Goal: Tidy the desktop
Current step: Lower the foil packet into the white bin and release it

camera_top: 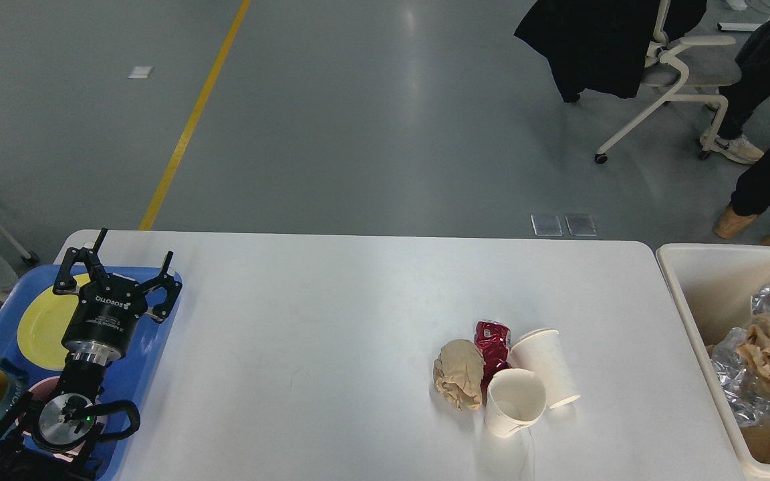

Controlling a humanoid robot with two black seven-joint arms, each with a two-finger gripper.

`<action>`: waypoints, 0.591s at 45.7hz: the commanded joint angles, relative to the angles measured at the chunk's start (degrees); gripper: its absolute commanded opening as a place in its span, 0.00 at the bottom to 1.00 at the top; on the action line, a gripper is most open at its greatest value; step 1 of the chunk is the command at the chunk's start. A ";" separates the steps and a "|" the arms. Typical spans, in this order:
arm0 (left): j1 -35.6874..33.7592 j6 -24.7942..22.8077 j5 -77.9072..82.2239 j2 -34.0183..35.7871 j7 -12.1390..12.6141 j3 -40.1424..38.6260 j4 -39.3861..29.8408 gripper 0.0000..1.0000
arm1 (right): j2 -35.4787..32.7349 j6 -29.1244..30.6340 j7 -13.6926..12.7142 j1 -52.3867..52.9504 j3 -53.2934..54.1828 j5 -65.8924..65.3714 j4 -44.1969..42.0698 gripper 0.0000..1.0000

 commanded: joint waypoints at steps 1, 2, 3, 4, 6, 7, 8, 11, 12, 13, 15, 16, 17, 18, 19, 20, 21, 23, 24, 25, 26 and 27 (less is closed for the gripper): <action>-0.01 0.00 0.00 0.00 0.01 0.01 0.01 0.96 | 6.18 -3.37 -0.28 -6.66 1.82 0.34 -7.33 0.00; -0.01 0.00 0.00 0.00 0.01 0.01 0.01 0.96 | 6.80 -3.89 -0.46 -7.10 1.91 0.34 -7.95 0.00; -0.01 0.00 0.00 0.00 0.01 0.01 0.01 0.96 | 7.41 -4.33 -0.63 -7.54 1.74 0.34 -8.39 0.00; -0.01 0.00 0.00 0.00 0.01 0.01 0.01 0.96 | 7.86 -4.86 -0.89 -7.98 1.56 0.25 -8.74 0.00; -0.01 0.00 0.00 0.00 0.01 0.01 0.01 0.96 | 8.91 -5.74 -1.95 -8.51 1.30 0.25 -9.01 0.00; -0.01 0.00 0.00 0.00 0.01 0.01 0.01 0.96 | 9.18 -6.09 -2.47 -8.69 1.29 0.25 -9.01 0.00; -0.01 0.00 0.00 0.00 0.01 0.01 0.01 0.96 | 9.35 -6.27 -2.83 -8.78 1.29 0.25 -9.01 0.00; -0.10 0.00 0.00 0.00 0.01 0.01 0.01 0.96 | 9.79 -6.27 -3.18 -8.78 1.29 0.16 -9.01 0.00; -0.01 0.00 0.00 0.00 0.01 0.01 0.01 0.96 | 10.05 -6.27 -3.18 -8.86 1.29 0.08 -9.01 0.00; -0.01 0.00 0.00 0.00 0.01 0.01 0.01 0.96 | 10.23 -6.36 -3.18 -8.86 1.29 0.07 -9.01 0.00; -0.10 0.00 0.00 0.00 0.01 -0.08 0.01 0.96 | 10.76 -6.27 -3.18 -9.21 1.29 0.07 -9.01 0.00; -0.10 0.00 0.00 0.00 0.01 0.01 0.01 0.96 | 10.85 -6.27 -3.18 -9.56 1.21 -0.01 -9.01 0.00; -0.10 0.00 0.00 0.00 0.01 0.01 0.01 0.96 | 10.93 -6.27 -3.18 -9.74 1.12 -0.10 -9.01 0.00; -0.10 0.00 0.00 0.00 0.01 0.01 0.01 0.96 | 11.02 -6.27 -3.18 -9.83 1.12 -0.10 -9.01 0.00; -0.01 0.00 0.00 0.00 0.01 0.01 0.01 0.96 | 11.02 -6.27 -3.18 -9.83 1.12 -0.10 -9.01 0.00; -0.01 0.00 0.08 0.00 0.01 0.01 0.01 0.96 | 11.02 -6.27 -3.18 -9.92 1.12 -0.19 -9.01 0.00; -0.10 0.00 0.00 0.00 0.01 0.01 0.01 0.96 | 11.11 -6.27 -3.18 -9.83 1.12 -0.19 -9.01 0.00; -0.10 0.00 0.00 0.00 0.01 0.01 0.01 0.96 | 11.20 -6.27 -3.18 -9.83 1.12 -0.19 -9.01 0.00; -0.01 0.00 0.00 0.00 0.01 0.01 0.01 0.96 | 11.29 -6.27 -3.18 -9.92 1.12 -0.28 -9.01 0.00; -0.10 0.00 0.00 0.00 0.01 0.01 0.01 0.96 | 11.29 -6.27 -3.18 -9.92 1.03 -0.28 -9.01 0.00; -0.10 0.00 0.00 0.00 0.01 0.01 0.01 0.96 | 11.29 -6.27 -3.18 -10.01 1.12 -0.28 -9.01 0.00; -0.10 0.00 0.00 0.00 0.01 0.01 0.01 0.96 | 11.29 -6.18 -3.18 -10.01 1.12 -0.36 -9.01 0.00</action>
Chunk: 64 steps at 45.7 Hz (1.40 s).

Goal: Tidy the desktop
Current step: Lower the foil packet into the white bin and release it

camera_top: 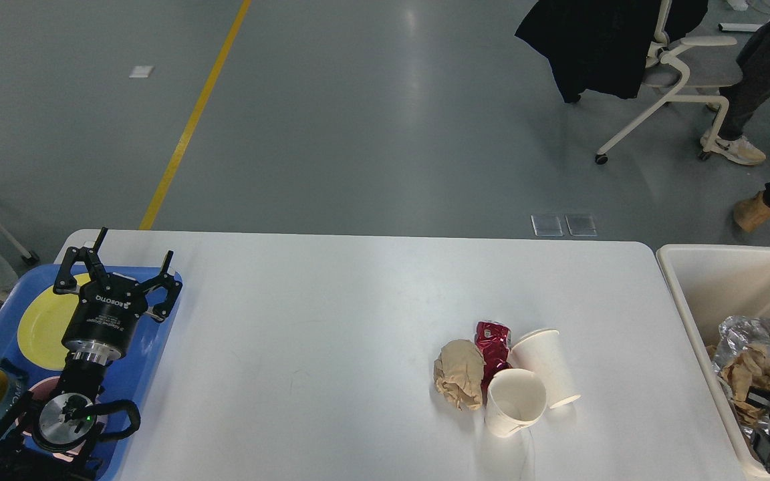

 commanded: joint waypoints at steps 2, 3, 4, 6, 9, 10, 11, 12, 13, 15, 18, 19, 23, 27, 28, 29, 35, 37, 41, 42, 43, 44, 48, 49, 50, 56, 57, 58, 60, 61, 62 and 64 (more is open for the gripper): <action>-0.02 0.00 0.00 0.00 0.01 0.00 0.00 0.96 | 0.32 0.03 0.00 -0.52 0.00 -0.16 0.02 0.00; -0.02 0.00 0.00 0.00 0.01 0.00 0.00 0.96 | 0.50 0.11 0.00 -0.70 0.00 -0.16 0.10 0.00; -0.02 0.00 0.00 0.00 0.01 0.00 0.00 0.96 | 0.76 0.03 0.00 -0.87 -0.08 -0.16 0.02 0.00; -0.02 0.00 0.00 0.00 0.01 0.00 0.00 0.96 | 1.20 0.03 0.00 -1.23 -0.09 -0.16 0.02 0.00; 0.07 0.00 0.00 0.00 0.01 0.00 0.00 0.96 | 1.47 0.03 0.00 -1.58 -0.09 -0.16 0.02 0.00; -0.02 0.00 0.00 0.00 0.01 0.00 0.00 0.96 | 1.47 0.03 0.00 -1.58 0.00 -0.16 0.02 0.00; -0.02 0.00 0.00 0.00 0.01 0.00 0.00 0.96 | 1.47 0.03 0.00 -1.58 0.00 -0.16 0.02 0.00; 0.06 0.00 0.00 0.00 0.01 0.00 0.00 0.96 | 1.47 0.03 0.00 -1.58 0.00 -0.16 0.02 0.00; -0.02 0.00 0.00 0.00 0.01 0.00 0.00 0.96 | 1.47 -0.06 0.09 -1.58 0.00 -0.07 0.02 0.00; -0.02 0.00 0.00 0.00 0.01 -0.09 0.00 0.96 | 1.47 -0.24 0.26 -1.67 0.00 -0.07 -0.07 0.00; -0.02 0.00 0.00 0.00 0.01 0.00 0.00 0.96 | 1.47 -0.76 0.35 -1.67 0.00 -0.07 -0.07 0.00; -0.02 0.00 0.00 0.00 0.01 0.00 0.00 0.96 | 1.47 -1.11 0.35 -1.67 0.00 -0.07 -0.07 0.00; -0.02 0.00 0.00 0.00 0.01 0.00 0.00 0.96 | 1.56 -1.64 0.35 -1.67 0.09 0.01 0.02 0.01; -0.02 0.00 0.00 0.00 0.01 0.00 0.00 0.96 | 1.56 -1.91 0.44 -1.67 0.00 -0.07 -0.07 0.39; -0.02 0.00 0.00 0.00 0.01 0.00 0.00 0.96 | 1.47 -2.08 0.44 -1.67 -0.08 -0.07 -0.16 0.54; -0.02 0.00 0.00 0.00 0.01 0.00 0.00 0.96 | 1.47 -2.26 0.44 -1.67 -0.09 0.01 -0.16 0.66; -0.02 0.00 0.00 0.00 0.01 0.00 0.00 0.96 | 1.47 -5.16 0.44 -1.67 0.00 0.01 -0.07 0.96; -0.02 0.00 0.00 0.00 0.01 0.00 0.00 0.96 | 1.47 -5.16 0.44 -1.67 0.00 0.01 -0.07 0.99; -0.02 0.00 0.00 0.00 0.01 0.00 0.00 0.96 | 1.56 -5.16 0.44 -1.67 0.00 0.01 -0.07 0.99; -0.02 0.00 0.00 0.00 0.01 0.00 0.00 0.96 | 1.56 -5.16 0.44 -1.67 0.00 0.01 -0.07 0.99; -0.02 0.00 0.00 0.00 0.01 0.00 0.00 0.96 | 1.56 -5.16 0.44 -1.67 0.00 0.01 -0.07 0.99; -0.02 0.00 0.00 0.00 0.01 0.00 0.00 0.96 | 1.56 -5.25 0.44 -1.67 -0.08 0.01 -0.07 0.99; -0.02 0.00 0.00 0.00 0.01 0.00 0.00 0.96 | 1.73 -5.25 0.44 -1.67 -0.09 0.01 -0.07 0.99; -0.02 0.00 0.00 0.00 0.01 0.00 0.00 0.96 | 1.82 -5.25 0.44 -1.67 -0.09 0.01 -0.07 0.99; -0.02 0.00 0.00 0.00 0.01 0.00 0.00 0.96 | 1.73 -5.25 0.44 -1.67 -0.09 0.01 -0.07 0.99; -0.02 0.00 0.00 0.00 0.01 0.00 0.00 0.96 | 0.77 -4.81 0.53 -1.05 0.00 -0.25 0.63 0.99; -0.02 0.00 0.00 0.00 0.01 0.00 0.00 0.96 | 0.33 -4.72 0.53 -0.97 0.00 -0.34 0.72 0.99; -0.02 0.00 0.00 0.00 0.01 0.00 0.00 0.96 | -0.20 -4.63 0.44 -0.62 0.00 -0.34 0.81 1.00; -0.02 0.00 0.00 0.00 0.01 0.00 0.00 0.96 | -1.77 -4.28 0.35 0.79 0.09 -0.42 1.24 1.00; -0.02 0.00 0.00 0.00 0.01 0.00 0.00 0.96 | -2.57 -3.93 0.18 1.58 0.00 -0.51 1.59 1.00; -0.02 0.00 0.00 0.00 0.01 0.00 0.00 0.96 | -3.53 -3.41 0.00 2.63 0.00 -0.60 2.03 1.00; -0.02 0.00 0.00 0.00 0.01 0.00 0.00 0.96 | -5.03 -1.48 -0.26 4.82 -0.08 -0.69 3.44 1.00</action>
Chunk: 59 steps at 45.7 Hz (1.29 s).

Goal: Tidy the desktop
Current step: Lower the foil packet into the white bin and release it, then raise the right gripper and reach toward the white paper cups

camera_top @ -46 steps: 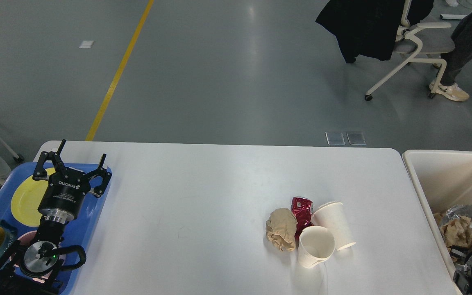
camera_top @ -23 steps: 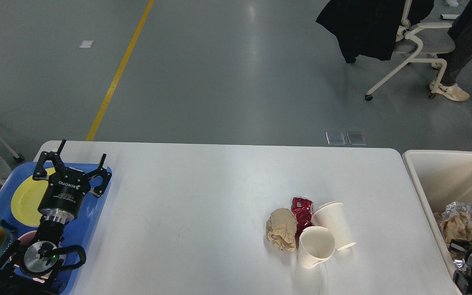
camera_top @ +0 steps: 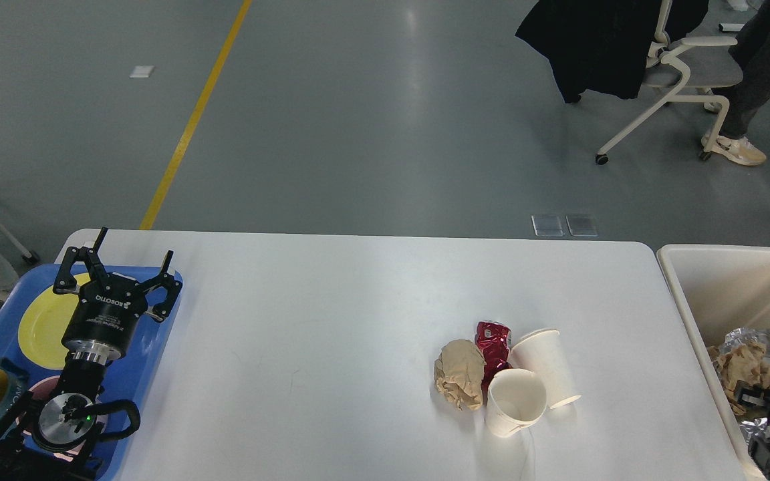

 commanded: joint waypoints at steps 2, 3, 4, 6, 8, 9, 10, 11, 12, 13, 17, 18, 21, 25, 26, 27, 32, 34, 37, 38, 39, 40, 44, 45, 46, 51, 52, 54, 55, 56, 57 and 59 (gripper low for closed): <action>0.00 0.00 0.00 0.00 -0.01 0.02 0.00 0.96 | -5.13 6.28 -1.14 7.57 -0.52 -0.54 4.76 1.00; 0.00 0.00 0.00 0.00 -0.01 0.02 0.00 0.96 | -6.18 7.69 -1.49 9.24 -0.53 -0.80 5.81 1.00; 0.00 0.00 0.00 0.00 -0.01 0.02 0.00 0.96 | -7.32 9.10 -1.84 11.00 -0.53 -1.16 6.95 1.00; 0.00 0.00 0.08 0.00 -0.01 0.02 0.00 0.96 | -9.96 11.74 -3.07 14.60 -0.61 -2.82 9.85 1.00; 0.00 0.00 0.00 0.00 -0.01 0.02 0.00 0.96 | -11.89 14.02 -4.91 18.55 -1.14 -5.28 13.62 1.00; 0.00 0.00 0.08 0.00 -0.01 0.02 0.00 0.96 | -12.86 15.17 -6.14 21.18 -1.66 -6.86 16.34 1.00; 0.00 0.00 0.00 0.00 -0.01 0.02 0.00 0.96 | -13.48 15.96 -7.19 23.39 -2.45 -8.09 18.80 1.00; 0.00 0.00 0.00 0.00 -0.01 0.02 0.00 0.96 | -14.09 16.84 -8.25 26.02 -3.59 -9.41 21.79 1.00; 0.00 0.00 0.00 0.00 -0.01 0.02 0.00 0.96 | -14.54 17.81 -9.56 29.09 -4.99 -10.73 25.56 1.00; 0.00 0.00 0.00 0.00 -0.01 0.02 0.00 0.96 | -14.80 18.60 -10.62 31.64 -6.49 -11.52 28.73 1.00; 0.00 0.00 0.00 0.00 -0.01 0.02 0.00 0.96 | -14.19 21.76 -14.58 44.99 -15.27 -12.58 40.60 1.00; 0.00 0.00 0.00 0.00 -0.01 0.02 0.00 0.96 | -13.75 22.64 -15.28 48.42 -17.55 -12.50 43.15 1.00; 0.00 0.00 0.00 0.00 0.08 0.02 0.00 0.96 | -10.86 25.54 -16.17 57.74 -23.45 -12.15 50.18 1.00; 0.00 0.00 0.00 0.00 0.08 0.02 0.00 0.96 | -5.76 30.11 -16.08 68.56 -26.98 -12.06 56.61 1.00; 0.00 0.00 0.00 0.00 0.08 0.02 0.00 0.96 | -4.71 31.51 -16.08 70.93 -26.98 -12.06 57.67 1.00; 0.00 0.00 0.00 0.00 0.08 0.02 0.00 0.96 | -3.83 33.18 -16.08 72.87 -26.89 -11.88 58.81 1.00; 0.00 0.00 0.00 0.00 0.08 0.02 0.00 0.96 | -1.53 40.74 -15.82 82.63 -26.37 -9.08 66.71 1.00; 0.00 0.00 0.00 0.00 0.08 0.02 0.00 0.96 | -0.92 42.33 -15.90 86.67 -26.37 -6.97 69.44 1.00; 0.09 0.00 0.00 0.00 -0.01 0.02 0.00 0.96 | 0.92 44.44 -15.90 93.26 -26.37 -2.84 74.18 1.00; 0.09 0.00 0.00 0.00 -0.01 -0.07 0.00 0.96 | 1.10 45.40 -15.90 94.85 -26.45 -1.52 75.42 1.00; 0.09 0.00 0.00 0.00 -0.01 0.02 0.00 0.96 | 1.45 46.54 -15.90 96.17 -26.45 -0.64 76.39 1.00; 0.00 0.00 0.00 0.00 -0.01 0.02 0.00 0.96 | 1.72 47.51 -15.90 97.57 -26.54 0.06 77.27 1.00; 0.09 0.00 0.00 0.00 -0.01 0.02 0.00 0.96 | 3.91 50.86 -15.29 103.90 -26.63 1.56 83.14 1.00; 0.09 0.00 0.00 0.00 -0.01 0.02 0.00 0.96 | 4.00 51.12 -14.85 105.74 -26.63 1.74 85.34 1.00; 0.09 0.00 0.00 0.00 -0.01 -0.07 0.00 0.96 | 4.01 51.04 -14.33 107.59 -26.63 1.83 87.62 1.00; 0.09 0.00 0.00 0.00 -0.01 0.02 0.09 0.96 | 3.22 51.12 -7.66 114.01 -26.28 2.36 94.66 1.00; 0.00 0.00 0.00 0.09 -0.01 -0.07 0.09 0.96 | 3.21 51.56 -5.82 114.37 -26.28 2.36 94.66 1.00; 0.09 0.00 0.00 0.00 -0.01 0.02 0.09 0.96 | 3.30 51.92 -2.21 114.55 -26.63 2.36 94.66 0.99; 0.00 0.00 0.00 0.00 -0.01 -0.07 0.09 0.96 | 3.39 51.57 -0.45 114.55 -26.89 2.36 94.66 0.99; 0.00 0.00 0.00 0.00 -0.01 0.02 0.09 0.96 | 3.48 51.30 1.04 114.55 -27.07 2.18 94.66 0.99; 0.00 0.00 0.00 0.00 -0.01 0.02 0.09 0.96 | 3.56 51.13 2.02 114.55 -27.24 1.92 94.66 0.99; 0.00 0.00 0.00 0.00 -0.01 0.02 0.00 0.96 | 3.57 51.04 3.51 114.55 -27.68 1.57 94.66 0.99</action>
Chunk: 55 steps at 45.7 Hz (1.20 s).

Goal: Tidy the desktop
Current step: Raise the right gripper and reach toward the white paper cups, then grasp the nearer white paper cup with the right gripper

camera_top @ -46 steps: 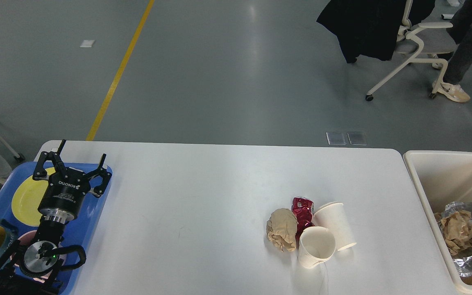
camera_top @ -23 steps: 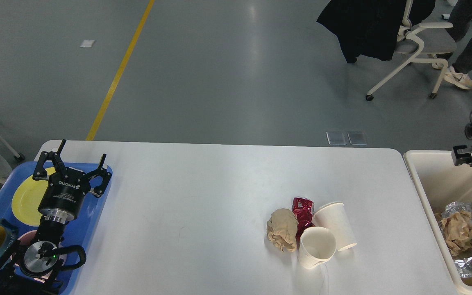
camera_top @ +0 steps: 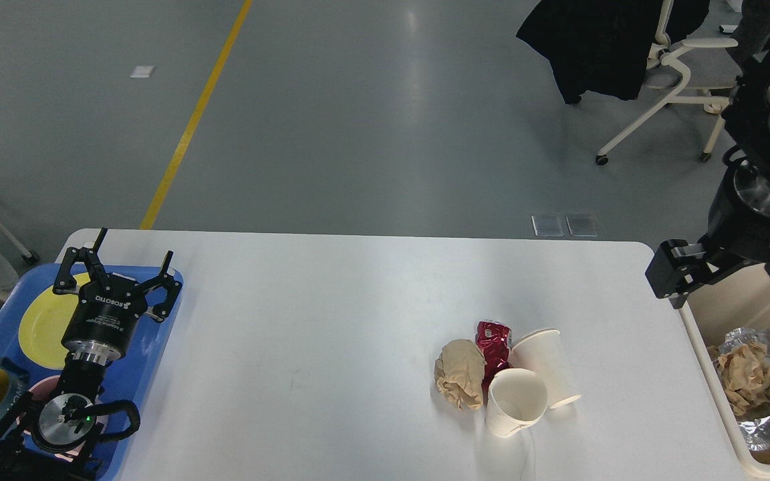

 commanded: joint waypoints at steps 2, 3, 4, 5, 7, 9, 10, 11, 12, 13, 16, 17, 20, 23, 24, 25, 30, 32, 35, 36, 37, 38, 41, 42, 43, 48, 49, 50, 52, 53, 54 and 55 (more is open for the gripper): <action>-0.09 0.00 0.00 0.00 0.10 0.03 -0.07 0.96 | 0.18 -0.68 5.86 0.43 -1.37 -0.79 0.33 0.99; -0.09 0.00 0.00 0.00 0.10 0.03 -0.07 0.96 | 0.27 -0.77 5.86 0.43 -1.64 -0.97 0.33 0.99; -0.09 0.00 0.00 0.00 0.10 0.03 -0.07 0.96 | 0.27 -0.77 5.78 0.43 -1.73 -1.14 0.33 0.99; -0.09 0.00 0.00 0.00 0.10 0.03 -0.07 0.96 | 0.36 -0.86 5.78 0.43 -1.81 -1.32 0.33 0.99; -0.09 0.00 0.00 0.00 0.10 0.03 -0.07 0.96 | 0.36 -0.95 5.69 0.52 -1.73 -1.41 0.33 1.00; -0.09 0.00 0.00 0.00 0.10 0.03 -0.07 0.96 | 0.62 -0.95 5.43 0.43 -1.38 -1.58 0.09 1.00; -0.09 0.00 0.00 0.00 0.10 0.03 -0.07 0.96 | 0.71 -0.95 5.42 0.43 -1.20 -1.58 0.00 1.00; -0.09 0.00 0.00 0.00 0.10 -0.06 -0.07 0.96 | 0.80 -0.95 5.34 0.34 -1.03 -1.58 -0.26 1.00; -0.09 0.00 0.00 0.00 0.10 0.03 -0.07 0.96 | 0.89 -1.04 5.42 0.26 -0.85 -1.58 -0.61 1.00; -0.09 0.00 0.00 0.00 0.10 0.03 -0.07 0.96 | 0.97 -1.12 5.34 -0.01 -0.50 -1.58 -0.96 1.00; -0.09 0.00 0.00 0.00 0.10 -0.06 -0.07 0.96 | 1.59 -2.35 5.42 -2.63 0.20 -1.67 -1.58 1.00; -0.09 0.00 0.00 0.00 0.10 -0.06 -0.07 0.96 | 2.03 -3.23 5.34 -3.95 0.47 -1.67 -1.84 1.00; -0.09 0.00 0.00 0.00 0.10 0.03 -0.07 0.96 | 3.34 -7.35 5.42 -7.99 1.52 -1.67 -2.81 1.00; -0.09 0.00 0.00 0.00 0.10 0.03 -0.07 0.96 | 3.44 -11.92 5.42 -11.86 3.01 -1.59 -2.99 1.00; -0.09 0.00 0.00 0.00 0.10 0.03 -0.07 0.96 | 3.35 -13.33 5.34 -13.18 3.54 -1.59 -3.08 1.00; -0.09 0.00 0.00 0.00 0.10 0.03 -0.07 0.96 | 3.26 -14.65 5.34 -14.50 4.33 -1.58 -3.08 1.00; -0.09 0.00 0.00 0.00 0.10 0.03 -0.07 0.96 | 3.52 -20.45 4.99 -23.10 10.04 -1.76 -3.34 1.00; -0.09 0.00 0.00 0.00 0.10 0.03 -0.07 0.96 | 4.05 -24.49 4.28 -29.08 13.55 -1.76 -4.57 1.00; -0.09 0.00 0.00 0.00 0.10 0.03 -0.07 0.96 | 5.63 -27.40 3.32 -34.80 15.49 -1.94 -6.06 1.00; -0.09 0.00 0.00 0.00 0.10 -0.06 -0.07 0.96 | 6.33 -28.19 2.97 -36.29 15.85 -2.02 -6.76 1.00; -0.09 0.00 0.00 0.00 0.10 -0.06 -0.07 0.96 | 7.12 -28.98 2.44 -37.87 16.11 -2.11 -7.64 1.00; -0.09 0.00 0.00 0.00 0.10 -0.06 -0.07 0.96 | 7.74 -29.42 2.18 -39.19 16.20 -2.20 -8.52 1.00; -0.09 0.00 0.00 0.00 0.10 0.03 -0.07 0.96 | 9.14 -30.65 1.82 -43.41 16.12 -2.20 -11.07 1.00; -0.09 0.00 0.00 0.00 0.10 -0.06 -0.07 0.96 | 9.67 -31.27 1.82 -44.47 16.11 -2.20 -11.68 1.00; -0.09 0.00 0.00 0.00 0.10 -0.06 -0.07 0.96 | 10.11 -31.97 1.82 -45.53 16.11 -2.29 -12.21 1.00; -0.09 0.00 0.00 0.00 0.10 -0.06 -0.07 0.96 | 10.99 -35.66 1.82 -48.43 15.76 -3.51 -13.18 0.99; -0.09 0.00 0.00 0.00 0.10 -0.06 -0.07 0.96 | 10.99 -36.10 1.82 -48.78 15.76 -3.87 -13.18 0.98; -0.09 0.00 0.00 0.00 0.10 -0.06 -0.07 0.96 | 10.99 -36.54 1.82 -49.31 15.76 -4.31 -13.18 0.98; -0.09 0.00 0.08 0.00 0.10 -0.06 -0.07 0.96 | 11.08 -37.33 1.82 -50.10 15.85 -4.75 -13.27 0.97; -0.09 0.00 0.00 0.00 0.10 -0.06 -0.07 0.96 | 11.08 -37.51 1.82 -50.37 15.85 -4.75 -13.45 0.97; -0.09 0.00 0.00 0.00 0.10 -0.06 -0.07 0.96 | 11.17 -37.60 1.82 -50.72 15.94 -4.75 -13.54 0.95; -0.09 0.00 0.00 0.00 0.10 -0.06 -0.07 0.96 | 11.26 -37.60 1.82 -50.98 15.94 -4.84 -13.62 0.93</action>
